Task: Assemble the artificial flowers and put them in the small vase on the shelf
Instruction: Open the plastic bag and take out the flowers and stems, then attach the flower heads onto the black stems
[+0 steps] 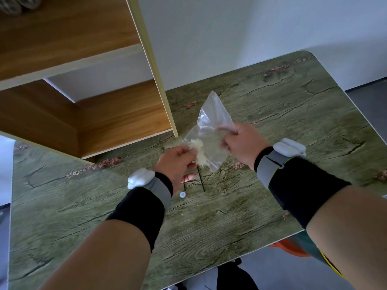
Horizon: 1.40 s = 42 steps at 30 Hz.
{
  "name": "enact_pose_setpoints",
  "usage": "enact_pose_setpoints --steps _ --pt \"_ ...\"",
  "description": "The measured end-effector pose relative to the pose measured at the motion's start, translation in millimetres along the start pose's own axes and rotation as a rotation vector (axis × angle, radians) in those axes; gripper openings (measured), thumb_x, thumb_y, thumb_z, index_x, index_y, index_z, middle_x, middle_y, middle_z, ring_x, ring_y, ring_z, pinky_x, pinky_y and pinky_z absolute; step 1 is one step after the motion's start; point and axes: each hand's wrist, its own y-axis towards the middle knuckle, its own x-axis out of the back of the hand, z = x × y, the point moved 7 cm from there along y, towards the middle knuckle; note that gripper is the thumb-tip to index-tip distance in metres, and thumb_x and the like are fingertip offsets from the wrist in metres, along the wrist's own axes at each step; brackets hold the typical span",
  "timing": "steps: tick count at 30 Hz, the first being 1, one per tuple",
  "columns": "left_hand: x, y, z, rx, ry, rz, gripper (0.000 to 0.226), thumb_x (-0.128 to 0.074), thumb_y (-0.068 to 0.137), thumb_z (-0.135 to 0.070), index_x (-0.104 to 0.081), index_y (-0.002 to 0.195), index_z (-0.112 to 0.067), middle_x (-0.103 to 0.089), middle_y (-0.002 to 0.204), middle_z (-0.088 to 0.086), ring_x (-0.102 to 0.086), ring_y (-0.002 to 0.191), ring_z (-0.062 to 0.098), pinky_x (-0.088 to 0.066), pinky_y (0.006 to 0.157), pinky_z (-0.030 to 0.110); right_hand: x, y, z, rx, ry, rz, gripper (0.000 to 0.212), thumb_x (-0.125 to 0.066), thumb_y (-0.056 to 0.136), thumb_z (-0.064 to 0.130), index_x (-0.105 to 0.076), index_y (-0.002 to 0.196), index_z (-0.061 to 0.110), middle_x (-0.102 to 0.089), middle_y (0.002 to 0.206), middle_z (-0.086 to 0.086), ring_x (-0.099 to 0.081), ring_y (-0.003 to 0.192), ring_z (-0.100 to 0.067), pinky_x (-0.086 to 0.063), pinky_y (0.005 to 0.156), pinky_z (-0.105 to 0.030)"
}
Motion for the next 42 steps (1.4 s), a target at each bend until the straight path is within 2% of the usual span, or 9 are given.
enact_pose_setpoints --steps 10,13,17,20,23,27,34,38,42 --pt "13 10 9 -0.212 0.705 -0.124 0.015 -0.064 0.088 -0.031 -0.069 0.081 -0.018 -0.071 0.076 0.004 -0.062 0.064 0.016 -0.048 0.058 0.022 21 14 -39 -0.152 0.016 -0.175 0.018 -0.051 0.090 0.013 -0.060 0.105 0.016 -0.076 0.084 0.000 -0.068 0.067 -0.023 -0.054 0.055 -0.037" --pt "7 16 13 -0.248 0.943 -0.115 0.018 -0.058 0.090 -0.034 -0.068 0.100 -0.023 -0.071 0.090 -0.006 -0.065 0.074 0.013 -0.044 0.063 0.020 32 14 -50 -0.192 0.057 -0.255 0.016 -0.051 0.091 0.017 -0.060 0.104 0.020 -0.076 0.085 -0.001 -0.070 0.073 -0.028 -0.059 0.069 -0.049" --pt "4 23 18 -0.240 1.057 -0.103 0.026 -0.055 0.091 -0.041 -0.063 0.113 -0.030 -0.068 0.107 -0.007 -0.066 0.087 0.016 -0.047 0.072 0.023 55 14 -64 -0.248 0.123 -0.394 0.013 -0.049 0.093 0.022 -0.062 0.092 0.019 -0.076 0.085 -0.004 -0.070 0.069 -0.022 -0.059 0.067 -0.043" --pt "7 23 19 -0.197 1.110 -0.099 0.036 -0.055 0.091 -0.047 -0.057 0.124 -0.034 -0.066 0.111 -0.008 -0.065 0.090 0.017 -0.048 0.075 0.025 71 10 -81 -0.408 0.001 -0.465 0.040 -0.057 0.083 0.050 -0.065 0.094 0.012 -0.074 0.081 -0.010 -0.073 0.071 -0.030 -0.062 0.072 -0.051" --pt "15 20 17 -0.180 1.083 -0.151 0.035 -0.055 0.091 -0.045 -0.059 0.124 -0.033 -0.065 0.107 -0.011 -0.063 0.087 0.014 -0.046 0.072 0.023 72 2 -94 -0.547 -0.280 -0.373 0.053 -0.055 0.088 0.050 -0.062 0.073 0.000 -0.073 0.081 -0.019 -0.071 0.080 -0.038 -0.060 0.079 -0.052" --pt "30 14 16 -0.180 1.041 -0.223 0.023 -0.053 0.092 -0.044 -0.063 0.108 -0.032 -0.069 0.098 -0.010 -0.061 0.078 0.011 -0.050 0.068 0.025 61 -5 -95 -0.504 -0.380 -0.326 0.023 -0.059 0.085 0.030 -0.057 0.085 0.007 -0.070 0.102 -0.020 -0.067 0.088 -0.036 -0.058 0.083 -0.047" --pt "28 13 20 -0.226 1.111 -0.152 0.036 -0.060 0.089 -0.043 -0.060 0.118 -0.021 -0.065 0.103 -0.003 -0.062 0.094 0.021 -0.052 0.082 0.033 9 0 -86 -0.456 -0.551 -0.201 0.031 -0.058 0.087 0.023 -0.048 0.060 0.011 -0.048 0.054 -0.005 -0.046 0.049 -0.025 -0.034 0.051 -0.028" --pt "13 24 26 -0.263 1.181 -0.091 0.053 -0.062 0.083 -0.050 -0.048 0.131 -0.033 -0.055 0.123 0.005 -0.054 0.109 0.029 -0.051 0.089 0.042 -23 9 -76 -0.352 -0.599 -0.117 0.033 -0.055 0.086 0.027 -0.045 0.058 0.015 -0.045 0.047 -0.002 -0.041 0.041 -0.021 -0.030 0.045 -0.024" --pt "8 39 32 -0.206 1.210 -0.074 0.037 -0.056 0.089 -0.043 -0.052 0.125 -0.034 -0.049 0.120 0.009 -0.055 0.105 0.035 -0.055 0.083 0.044 -48 18 -69 -0.303 -0.658 -0.056 0.041 -0.050 0.094 0.017 -0.039 0.055 0.014 -0.037 0.049 -0.001 -0.032 0.042 -0.018 -0.022 0.043 -0.025"
